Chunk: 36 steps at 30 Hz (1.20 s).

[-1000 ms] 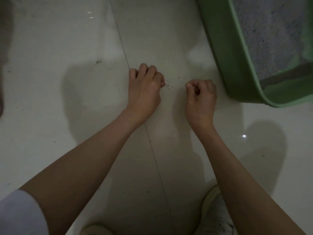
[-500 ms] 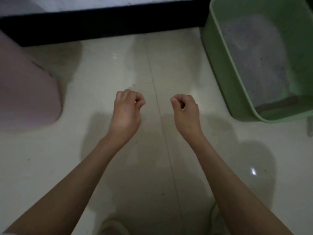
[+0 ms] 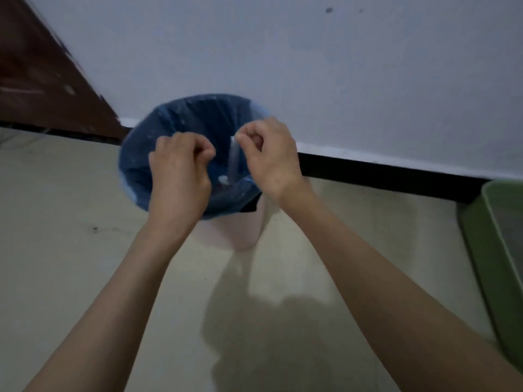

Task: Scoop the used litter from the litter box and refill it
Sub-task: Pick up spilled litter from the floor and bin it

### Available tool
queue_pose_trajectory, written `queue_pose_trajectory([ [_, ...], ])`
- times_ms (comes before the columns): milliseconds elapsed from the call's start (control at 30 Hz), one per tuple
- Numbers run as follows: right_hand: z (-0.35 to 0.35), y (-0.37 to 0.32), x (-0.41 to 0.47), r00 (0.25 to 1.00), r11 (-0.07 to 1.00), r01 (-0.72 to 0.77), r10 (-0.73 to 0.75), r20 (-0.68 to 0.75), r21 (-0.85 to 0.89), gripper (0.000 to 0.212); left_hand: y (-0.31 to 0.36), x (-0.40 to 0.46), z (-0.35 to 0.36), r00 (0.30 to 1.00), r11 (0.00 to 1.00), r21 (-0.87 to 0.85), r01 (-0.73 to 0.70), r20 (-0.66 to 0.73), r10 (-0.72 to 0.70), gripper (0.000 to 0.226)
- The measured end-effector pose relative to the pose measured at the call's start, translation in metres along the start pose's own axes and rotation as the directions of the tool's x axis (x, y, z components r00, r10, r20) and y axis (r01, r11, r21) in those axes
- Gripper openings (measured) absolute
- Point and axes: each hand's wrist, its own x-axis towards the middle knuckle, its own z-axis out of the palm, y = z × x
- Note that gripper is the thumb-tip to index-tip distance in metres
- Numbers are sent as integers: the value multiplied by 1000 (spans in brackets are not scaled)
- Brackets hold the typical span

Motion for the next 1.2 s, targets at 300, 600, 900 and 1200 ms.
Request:
queue_pose_trajectory([
  [300,-16,29,-14,998,993,-1,-7,-65,-120,7,-4,-2,13,993,996,62,-70,98,64,27],
  [600,-76,207,-165,846,833,-506,429,-317,-223,33,81,-117,154,757,880,-308,-362,454,471,44],
  [900,-95,300,-306,739,460,-555,655,-158,-693,69,95,-211,263,285,780,-152,-607,874,393,75],
  [1200,-92,328,-287,824,445,-403,557,-105,-800,61,96,-217,295,509,848,-181,-498,731,455,50],
])
